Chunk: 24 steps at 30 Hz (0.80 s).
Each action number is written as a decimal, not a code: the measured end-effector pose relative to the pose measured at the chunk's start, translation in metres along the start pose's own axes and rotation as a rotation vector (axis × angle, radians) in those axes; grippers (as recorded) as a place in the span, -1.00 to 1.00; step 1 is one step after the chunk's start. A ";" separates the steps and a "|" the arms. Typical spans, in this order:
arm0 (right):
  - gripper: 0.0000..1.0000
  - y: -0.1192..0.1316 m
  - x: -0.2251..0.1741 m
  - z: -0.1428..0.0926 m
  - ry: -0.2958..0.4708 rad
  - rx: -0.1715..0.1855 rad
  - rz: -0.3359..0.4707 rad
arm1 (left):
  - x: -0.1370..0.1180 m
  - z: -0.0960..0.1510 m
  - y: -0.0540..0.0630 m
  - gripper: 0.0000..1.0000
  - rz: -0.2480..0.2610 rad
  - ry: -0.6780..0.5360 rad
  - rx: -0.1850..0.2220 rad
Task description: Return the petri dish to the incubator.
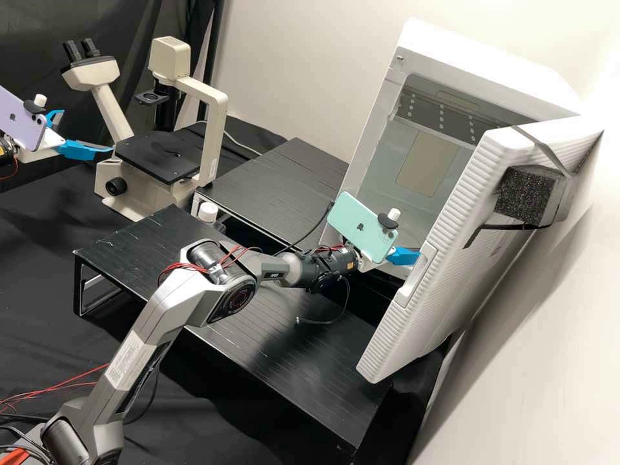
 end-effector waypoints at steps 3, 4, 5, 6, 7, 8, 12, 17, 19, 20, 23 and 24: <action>1.00 0.003 0.002 -0.002 0.001 0.002 -0.009 | 0.000 0.000 0.000 1.00 0.000 0.000 0.000; 1.00 0.004 0.003 -0.003 0.001 0.005 -0.011 | 0.000 0.000 0.000 1.00 0.000 0.000 0.000; 1.00 0.004 0.004 -0.004 0.000 0.005 -0.013 | 0.000 0.000 0.000 1.00 0.000 0.000 0.000; 1.00 0.003 0.004 -0.003 -0.003 0.005 -0.016 | 0.000 0.000 0.000 1.00 0.000 0.000 0.000; 1.00 0.003 0.005 -0.003 -0.004 0.005 -0.018 | 0.000 0.000 0.000 1.00 0.000 0.000 0.000; 1.00 0.003 0.005 -0.003 -0.007 0.005 -0.022 | 0.000 0.000 0.000 1.00 0.000 0.000 0.000; 1.00 0.004 0.006 -0.002 -0.018 -0.007 -0.010 | 0.000 0.000 0.000 1.00 0.000 0.000 0.000; 1.00 0.005 0.006 -0.001 -0.036 -0.018 0.001 | 0.000 0.000 0.000 1.00 0.000 0.000 0.000; 1.00 0.005 0.006 0.000 -0.037 -0.017 0.002 | 0.000 0.000 0.000 1.00 0.000 0.000 0.000; 1.00 0.005 0.006 0.000 -0.037 -0.017 0.002 | 0.000 0.000 0.000 1.00 0.000 0.000 0.000; 1.00 0.004 0.004 0.001 -0.040 -0.013 -0.002 | 0.000 0.000 0.000 1.00 0.000 0.000 0.000; 1.00 0.004 0.002 0.001 -0.037 -0.011 -0.004 | 0.000 0.000 0.000 1.00 0.000 0.000 0.000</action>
